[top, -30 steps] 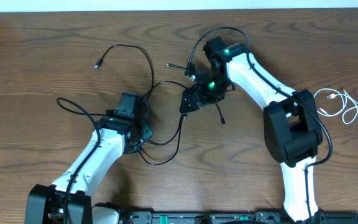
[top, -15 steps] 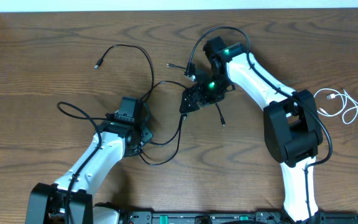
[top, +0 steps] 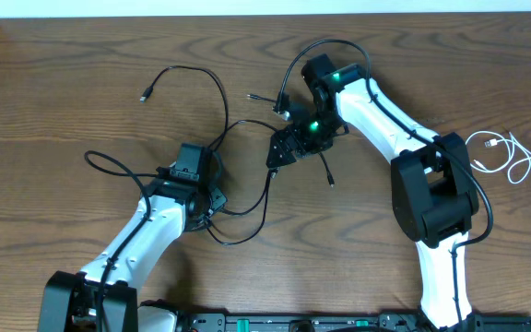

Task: Untangle cables

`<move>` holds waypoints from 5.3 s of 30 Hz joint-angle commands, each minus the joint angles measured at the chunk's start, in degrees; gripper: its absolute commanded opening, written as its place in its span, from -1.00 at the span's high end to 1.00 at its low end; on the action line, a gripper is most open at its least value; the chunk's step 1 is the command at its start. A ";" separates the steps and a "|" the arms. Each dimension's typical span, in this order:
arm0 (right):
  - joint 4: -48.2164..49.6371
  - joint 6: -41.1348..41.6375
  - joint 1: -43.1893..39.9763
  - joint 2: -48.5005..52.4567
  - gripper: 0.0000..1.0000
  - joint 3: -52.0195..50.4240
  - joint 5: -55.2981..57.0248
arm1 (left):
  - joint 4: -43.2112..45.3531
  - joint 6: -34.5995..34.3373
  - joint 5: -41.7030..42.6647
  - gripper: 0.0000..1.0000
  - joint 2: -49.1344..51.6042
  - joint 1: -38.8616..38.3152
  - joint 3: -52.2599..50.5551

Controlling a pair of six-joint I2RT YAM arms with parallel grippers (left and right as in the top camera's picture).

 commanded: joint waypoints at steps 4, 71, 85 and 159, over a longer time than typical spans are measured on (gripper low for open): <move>0.11 -0.81 0.33 0.50 -0.98 0.35 -0.20 | 0.52 -0.35 -1.18 0.51 -0.20 -0.09 -0.55; -0.07 2.47 0.35 0.50 -0.40 0.35 -2.23 | 9.51 21.31 27.10 0.85 -26.05 -0.09 -2.56; -1.99 2.49 1.22 0.50 -0.40 0.35 -9.81 | 13.94 23.58 34.21 0.85 -17.68 -0.07 -2.56; -0.17 8.50 1.31 0.50 0.02 0.35 -17.81 | 16.13 31.91 50.95 0.86 -17.94 -0.09 -2.58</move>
